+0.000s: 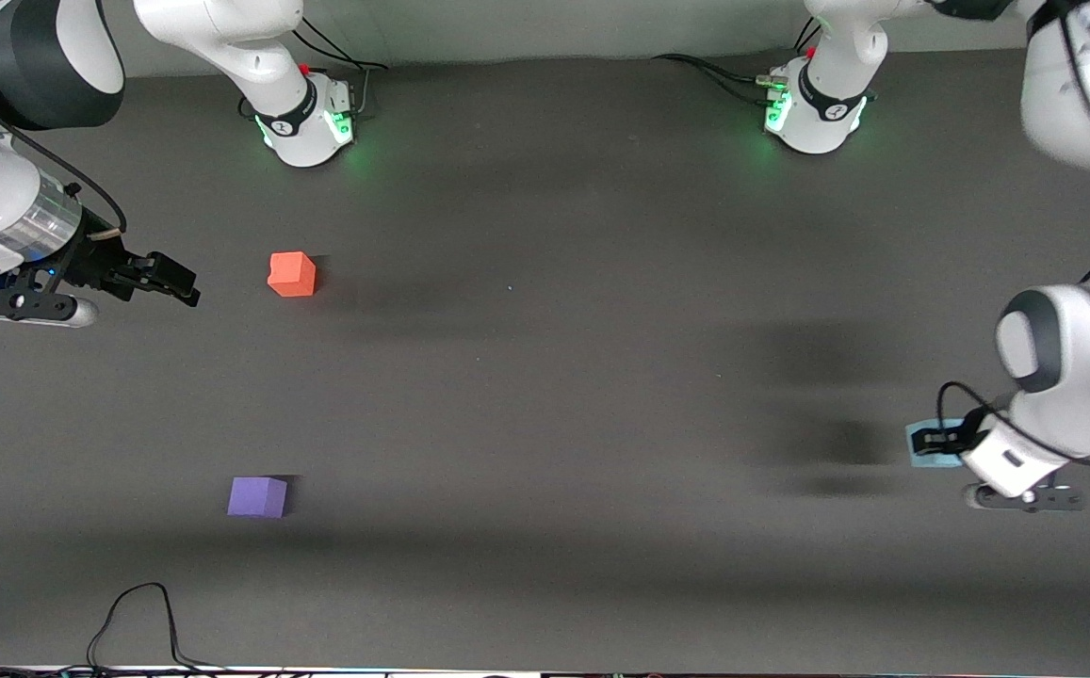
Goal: Place blue block between orange and purple blocks
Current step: 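Lift the light-blue cube and carry it toward the table middle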
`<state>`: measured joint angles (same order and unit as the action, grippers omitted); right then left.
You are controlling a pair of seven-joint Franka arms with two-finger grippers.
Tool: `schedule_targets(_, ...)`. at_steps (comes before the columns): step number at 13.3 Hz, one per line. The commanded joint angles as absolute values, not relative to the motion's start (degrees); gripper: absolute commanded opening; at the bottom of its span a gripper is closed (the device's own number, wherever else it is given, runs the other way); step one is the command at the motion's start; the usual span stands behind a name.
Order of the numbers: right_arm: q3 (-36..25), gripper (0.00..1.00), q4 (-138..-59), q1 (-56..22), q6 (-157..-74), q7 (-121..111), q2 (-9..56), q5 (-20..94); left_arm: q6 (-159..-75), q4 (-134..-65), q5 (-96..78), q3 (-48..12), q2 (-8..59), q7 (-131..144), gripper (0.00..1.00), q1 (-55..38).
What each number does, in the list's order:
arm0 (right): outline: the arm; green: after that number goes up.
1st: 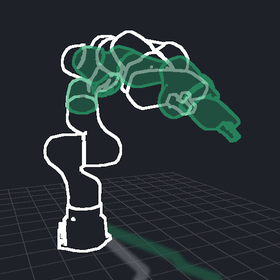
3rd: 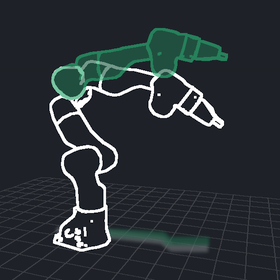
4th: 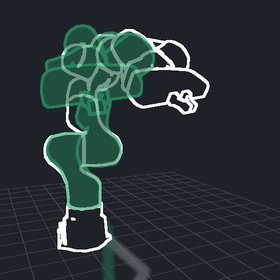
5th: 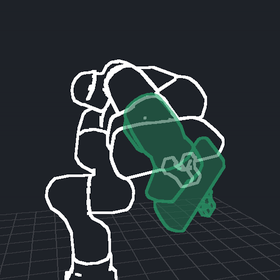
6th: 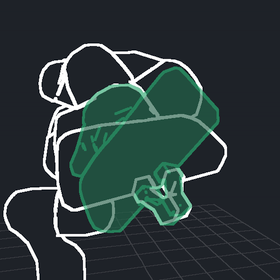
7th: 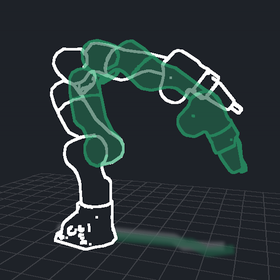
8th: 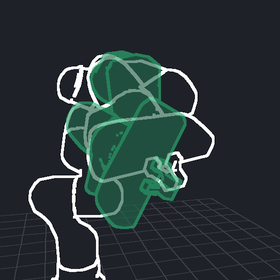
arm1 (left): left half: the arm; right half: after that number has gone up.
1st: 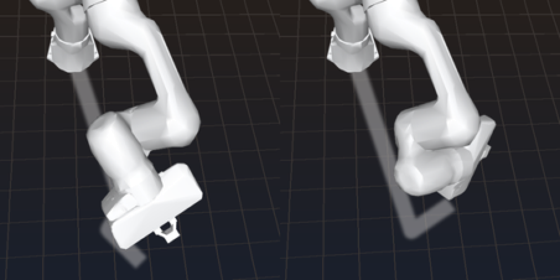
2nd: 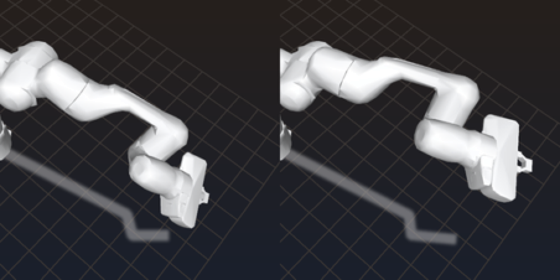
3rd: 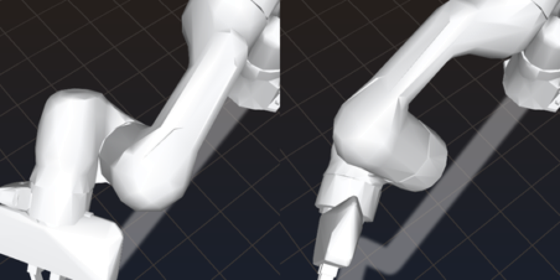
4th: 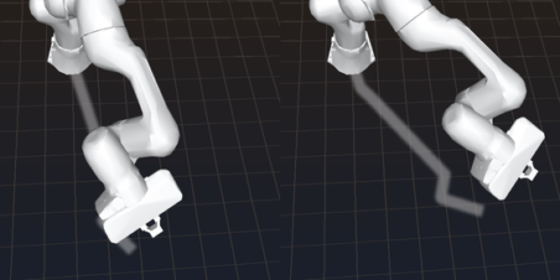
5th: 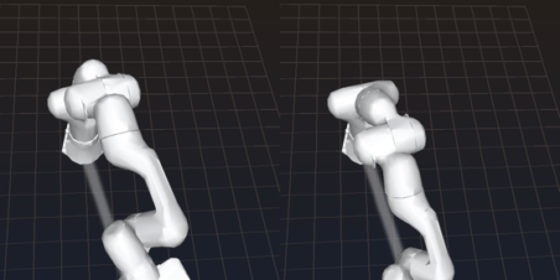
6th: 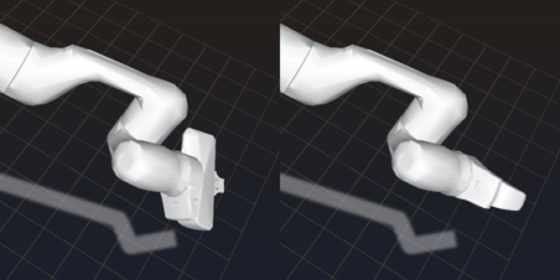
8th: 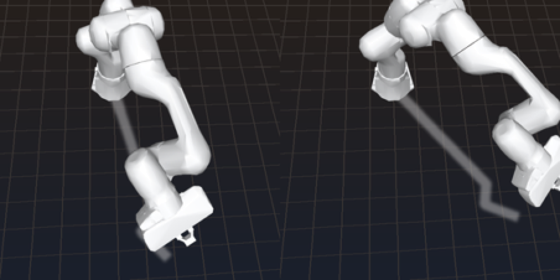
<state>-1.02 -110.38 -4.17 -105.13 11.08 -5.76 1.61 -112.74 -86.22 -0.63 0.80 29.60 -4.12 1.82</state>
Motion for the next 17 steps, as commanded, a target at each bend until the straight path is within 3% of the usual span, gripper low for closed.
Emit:
schedule_targets(1, -1.4, 1.0, -111.4, -4.5, -106.3, 9.8, -6.2, 1.8, -100.1, -79.1, -0.2, 0.5, 27.6, 3.5, 0.39, -3.0)
schedule_targets(3, -1.4, 1.0, -111.4, -4.5, -106.5, 9.8, -6.2, 1.8, -94.9, -75.2, -1.0, 0.5, 27.5, 13.5, 0.41, -9.7)
schedule_targets(6, -1.4, 1.0, -111.4, -4.5, -106.5, 9.8, -6.2, 1.8, -95.6, -73.0, -1.2, 0.1, 28.6, 31.1, 0.41, -23.2)
schedule_targets(12, -1.4, 1.0, -111.4, -4.5, -106.6, 9.8, -6.2, 1.8, -112.7, -70.2, 0.9, 0.1, 40.5, 52.9, 0.4, -43.7)
schedule_targets(17, -1.4, 1.0, -112.0, -4.5, -107.6, 9.8, -6.1, 1.8, -122.7, -69.7, 6.4, 0.3, 51.3, 59.1, 0.39, -52.0)
